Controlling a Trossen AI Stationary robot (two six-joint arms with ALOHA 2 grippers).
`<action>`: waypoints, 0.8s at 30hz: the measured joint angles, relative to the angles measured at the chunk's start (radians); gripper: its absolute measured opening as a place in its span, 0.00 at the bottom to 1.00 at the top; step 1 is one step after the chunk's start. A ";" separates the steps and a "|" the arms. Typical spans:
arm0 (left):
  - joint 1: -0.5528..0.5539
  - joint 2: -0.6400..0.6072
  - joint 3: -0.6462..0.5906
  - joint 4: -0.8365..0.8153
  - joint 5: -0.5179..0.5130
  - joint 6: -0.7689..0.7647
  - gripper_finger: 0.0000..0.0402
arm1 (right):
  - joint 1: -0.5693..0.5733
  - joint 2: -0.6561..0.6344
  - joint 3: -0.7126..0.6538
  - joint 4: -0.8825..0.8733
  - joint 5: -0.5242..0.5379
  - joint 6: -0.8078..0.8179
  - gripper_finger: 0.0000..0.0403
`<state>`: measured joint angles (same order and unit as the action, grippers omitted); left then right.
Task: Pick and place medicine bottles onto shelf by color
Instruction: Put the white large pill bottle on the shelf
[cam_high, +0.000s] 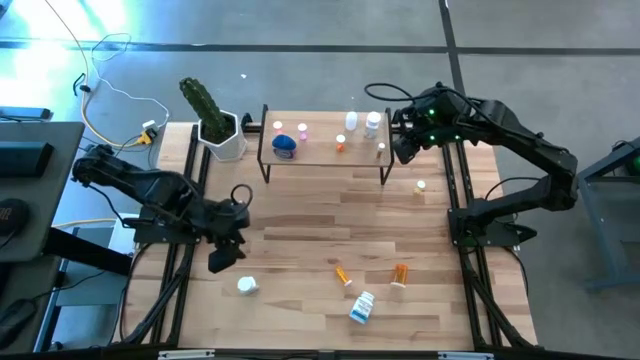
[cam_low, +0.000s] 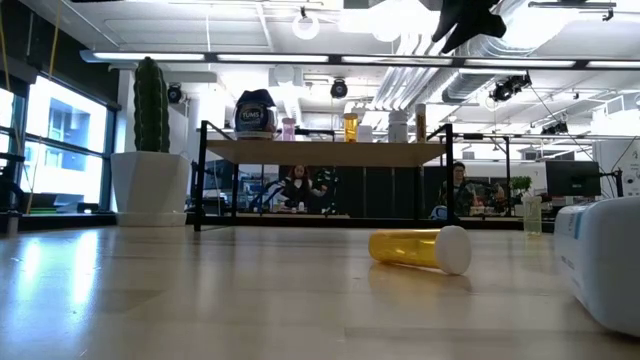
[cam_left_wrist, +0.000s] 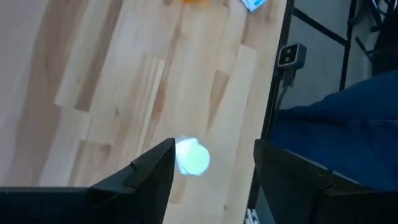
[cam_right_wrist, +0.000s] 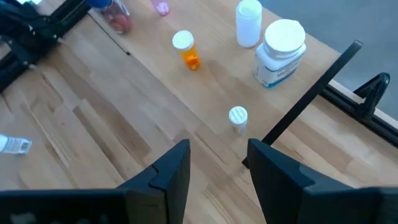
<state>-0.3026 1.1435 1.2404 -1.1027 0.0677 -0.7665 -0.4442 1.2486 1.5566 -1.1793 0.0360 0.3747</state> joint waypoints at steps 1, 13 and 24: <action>-0.013 0.005 0.000 0.000 0.000 -0.014 0.52 | 0.000 0.000 0.000 0.000 0.000 -0.008 0.38; -0.128 0.026 0.000 -0.001 -0.047 -0.146 0.56 | 0.000 0.001 0.000 -0.002 0.021 -0.026 0.38; -0.344 0.041 -0.074 0.014 -0.436 -0.319 0.57 | 0.000 0.001 0.000 -0.018 0.016 -0.040 0.38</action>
<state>-0.6466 1.1840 1.1665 -1.0885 -0.3680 -1.0860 -0.4442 1.2491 1.5566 -1.1970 0.0525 0.3344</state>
